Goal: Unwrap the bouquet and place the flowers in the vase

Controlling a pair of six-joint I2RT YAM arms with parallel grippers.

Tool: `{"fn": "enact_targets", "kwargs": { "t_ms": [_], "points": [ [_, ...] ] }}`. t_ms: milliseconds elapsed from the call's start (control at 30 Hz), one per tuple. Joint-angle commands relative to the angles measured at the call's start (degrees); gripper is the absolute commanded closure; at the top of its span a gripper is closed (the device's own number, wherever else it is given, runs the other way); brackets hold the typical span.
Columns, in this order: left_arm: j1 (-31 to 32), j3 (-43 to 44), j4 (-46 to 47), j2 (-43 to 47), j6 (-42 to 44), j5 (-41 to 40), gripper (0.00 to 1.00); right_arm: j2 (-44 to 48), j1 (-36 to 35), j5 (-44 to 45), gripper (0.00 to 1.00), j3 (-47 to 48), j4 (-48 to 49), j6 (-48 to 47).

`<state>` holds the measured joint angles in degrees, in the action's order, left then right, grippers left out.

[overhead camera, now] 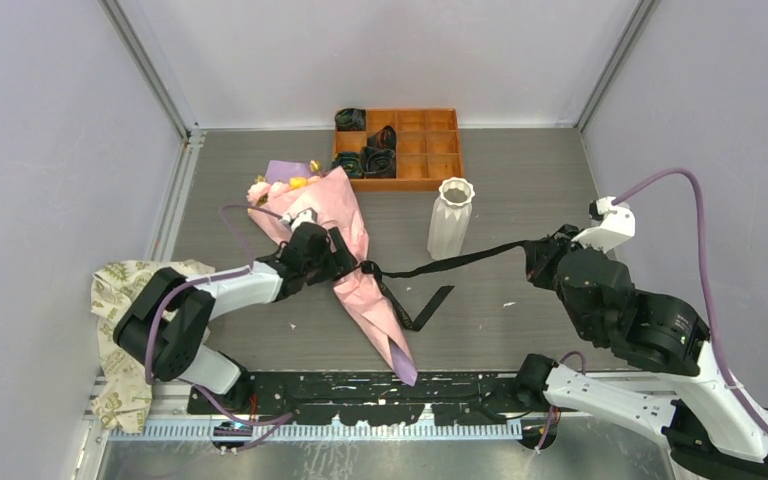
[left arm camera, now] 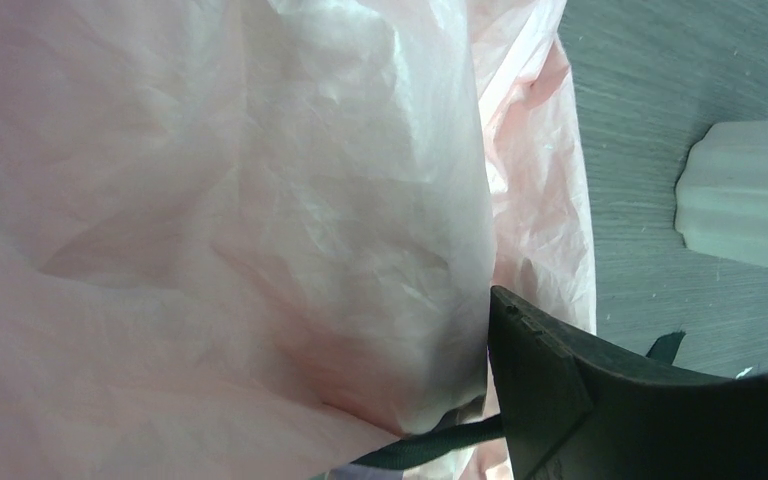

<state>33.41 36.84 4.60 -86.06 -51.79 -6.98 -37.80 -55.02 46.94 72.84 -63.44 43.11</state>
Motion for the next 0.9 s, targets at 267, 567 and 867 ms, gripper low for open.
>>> {"fn": "enact_targets", "kwargs": {
  "t_ms": [267, 567, 867],
  "points": [
    [0.02, 1.56, -28.74, 15.51, 7.81, 7.03, 0.13, -6.29, 0.07, -3.68, 0.41, -2.43, 4.18, -0.14],
    [-0.22, 2.2, -32.3, 24.17, 3.26, 12.89, 0.09, -9.57, 0.08, -11.09, 0.39, -7.37, 12.25, -1.98],
    [-0.27, 2.04, -29.6, 25.78, 6.11, 16.3, 0.32, -13.87, 0.01, -18.4, 0.43, -12.52, 20.11, -1.85]
  ]
}}
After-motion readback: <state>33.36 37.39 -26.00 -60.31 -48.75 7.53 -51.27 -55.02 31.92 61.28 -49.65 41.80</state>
